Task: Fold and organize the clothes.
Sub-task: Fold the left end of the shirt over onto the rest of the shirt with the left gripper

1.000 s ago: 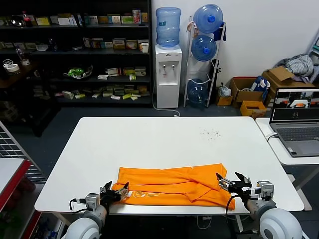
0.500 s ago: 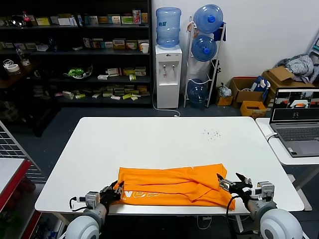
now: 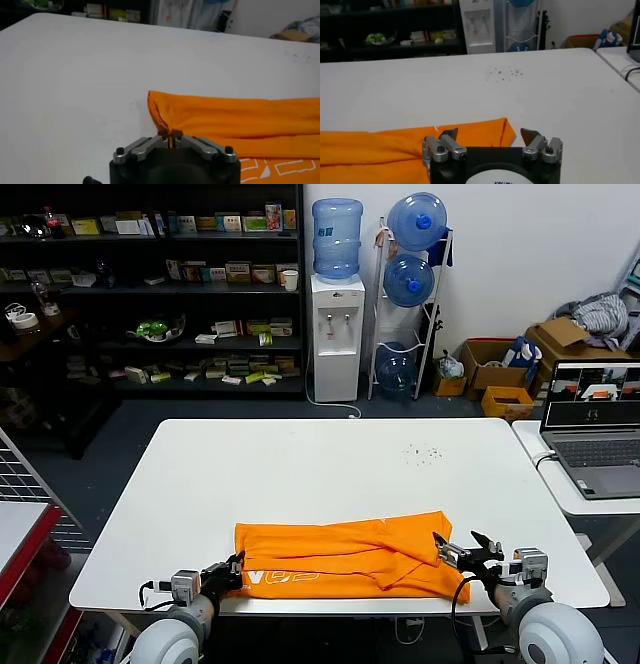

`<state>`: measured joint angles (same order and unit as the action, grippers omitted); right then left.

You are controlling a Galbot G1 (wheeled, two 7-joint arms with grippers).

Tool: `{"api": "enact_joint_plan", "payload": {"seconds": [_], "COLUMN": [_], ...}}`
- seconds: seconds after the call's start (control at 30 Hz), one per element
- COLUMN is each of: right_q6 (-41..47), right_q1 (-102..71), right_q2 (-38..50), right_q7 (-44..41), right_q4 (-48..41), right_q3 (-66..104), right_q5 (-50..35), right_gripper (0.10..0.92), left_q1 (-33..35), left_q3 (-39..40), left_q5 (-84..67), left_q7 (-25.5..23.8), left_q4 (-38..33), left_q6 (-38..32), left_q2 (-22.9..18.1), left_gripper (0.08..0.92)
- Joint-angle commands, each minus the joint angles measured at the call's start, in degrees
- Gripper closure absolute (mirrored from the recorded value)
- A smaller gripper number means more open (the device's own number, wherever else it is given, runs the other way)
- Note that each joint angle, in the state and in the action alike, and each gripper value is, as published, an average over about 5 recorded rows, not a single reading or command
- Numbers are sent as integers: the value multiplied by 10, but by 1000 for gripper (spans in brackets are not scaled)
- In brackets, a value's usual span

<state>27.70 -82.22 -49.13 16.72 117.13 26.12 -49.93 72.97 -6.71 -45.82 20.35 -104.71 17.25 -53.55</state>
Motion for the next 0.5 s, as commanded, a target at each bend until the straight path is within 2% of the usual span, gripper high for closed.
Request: {"api": "enact_joint_plan", "payload": {"seconds": [0.03, 0.2, 0.5], "right_q6": [-1, -2, -3], "right_q1": [4, 19, 67], "right_q2": [-1, -1, -5], "right_q7": [1, 1, 2], "right_q4": [-2, -8, -25], "right_q3": [-2, -11, -46], "right_q5": [0, -1, -4], "right_gripper": [203, 203, 203], "left_q1": [-3, -10, 4], "left_q3": [-17, -47, -124], "left_q5": [0, -1, -20], "left_q7": [0, -4, -10], "left_q4": [-2, -1, 6], "left_q6": [0, 0, 6], "left_q2": [11, 45, 138], "left_gripper": [878, 878, 878]}}
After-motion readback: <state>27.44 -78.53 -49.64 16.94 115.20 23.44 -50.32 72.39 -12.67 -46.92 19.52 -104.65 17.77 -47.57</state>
